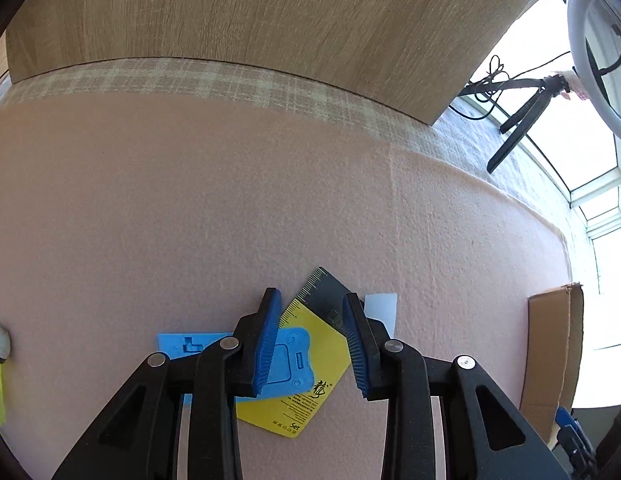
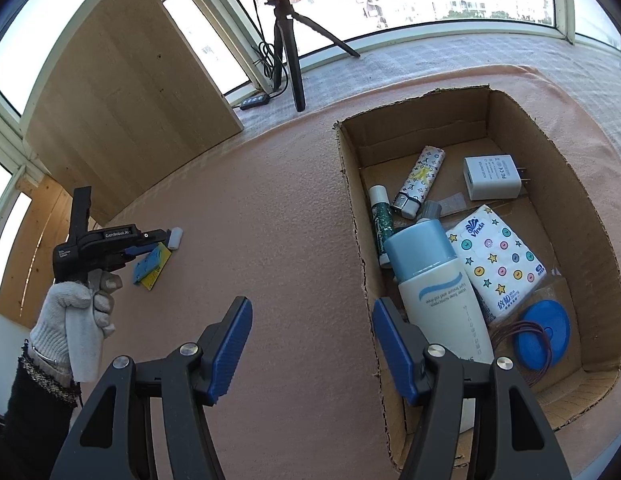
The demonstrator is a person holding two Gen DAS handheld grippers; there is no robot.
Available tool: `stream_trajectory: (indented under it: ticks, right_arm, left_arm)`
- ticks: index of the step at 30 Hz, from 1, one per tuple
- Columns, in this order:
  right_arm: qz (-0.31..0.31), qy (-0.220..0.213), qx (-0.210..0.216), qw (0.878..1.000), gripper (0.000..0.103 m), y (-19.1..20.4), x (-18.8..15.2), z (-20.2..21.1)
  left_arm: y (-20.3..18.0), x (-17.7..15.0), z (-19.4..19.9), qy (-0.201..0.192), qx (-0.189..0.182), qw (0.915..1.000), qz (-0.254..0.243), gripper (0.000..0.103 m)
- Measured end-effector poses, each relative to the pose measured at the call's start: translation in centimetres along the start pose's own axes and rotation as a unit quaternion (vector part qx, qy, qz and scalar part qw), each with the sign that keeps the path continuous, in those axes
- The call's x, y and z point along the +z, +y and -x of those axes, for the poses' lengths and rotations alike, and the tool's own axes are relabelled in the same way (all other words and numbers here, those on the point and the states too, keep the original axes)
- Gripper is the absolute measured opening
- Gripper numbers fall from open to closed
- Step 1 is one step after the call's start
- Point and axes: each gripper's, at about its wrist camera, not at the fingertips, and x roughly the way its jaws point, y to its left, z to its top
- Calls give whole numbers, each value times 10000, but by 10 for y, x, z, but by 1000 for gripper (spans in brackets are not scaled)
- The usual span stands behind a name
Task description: Organize objects
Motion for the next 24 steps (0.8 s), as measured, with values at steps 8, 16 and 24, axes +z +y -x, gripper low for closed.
stream_trajectory:
  ticks: [8,16,24]
  right_arm:
    - [67,-97,-58,9999,66,3,-1,6]
    - [80,-152,-61,9998,66,1,-6,16]
    - [110,-211,-174,9996,66,-4,-11,26]
  left_arm:
    - [-23,-45,9,15,-107,9987,-492,33]
    - [-31,-47,20,15,-278,9979,-584,34]
    - [-51,-12,9,-95,-400,9978,-529,42]
